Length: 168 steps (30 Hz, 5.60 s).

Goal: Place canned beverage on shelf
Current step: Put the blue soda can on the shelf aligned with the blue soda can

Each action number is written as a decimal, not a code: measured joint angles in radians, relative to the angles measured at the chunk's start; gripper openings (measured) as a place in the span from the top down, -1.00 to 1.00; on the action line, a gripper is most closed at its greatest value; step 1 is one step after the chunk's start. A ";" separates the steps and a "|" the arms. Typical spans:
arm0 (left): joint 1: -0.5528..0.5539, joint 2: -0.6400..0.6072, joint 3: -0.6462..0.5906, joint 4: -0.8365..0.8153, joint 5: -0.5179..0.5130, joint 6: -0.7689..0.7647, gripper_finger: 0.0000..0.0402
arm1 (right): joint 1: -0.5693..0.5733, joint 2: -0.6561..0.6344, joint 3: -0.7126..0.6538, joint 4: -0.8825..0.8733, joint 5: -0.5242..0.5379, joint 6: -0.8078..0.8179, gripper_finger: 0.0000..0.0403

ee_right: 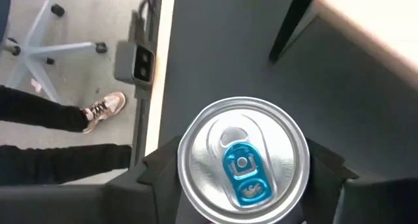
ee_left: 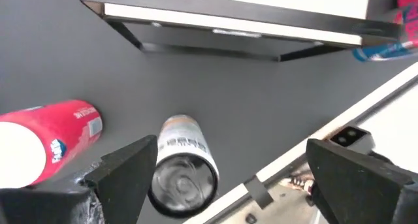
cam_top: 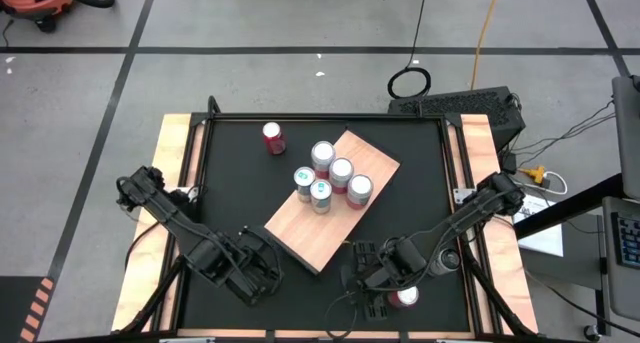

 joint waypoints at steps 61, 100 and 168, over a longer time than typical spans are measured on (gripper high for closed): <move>-0.040 -0.001 0.234 0.553 -0.294 0.867 -0.95 | -0.059 -0.004 0.630 0.060 0.010 -0.805 -0.02; -0.034 0.000 0.248 0.646 -0.445 1.006 -0.22 | -0.085 -0.109 0.631 -0.016 0.168 -0.368 -0.66; 0.106 -0.002 0.250 1.074 -1.174 1.519 -0.22 | -0.244 -0.077 0.630 0.468 0.466 -0.208 -0.74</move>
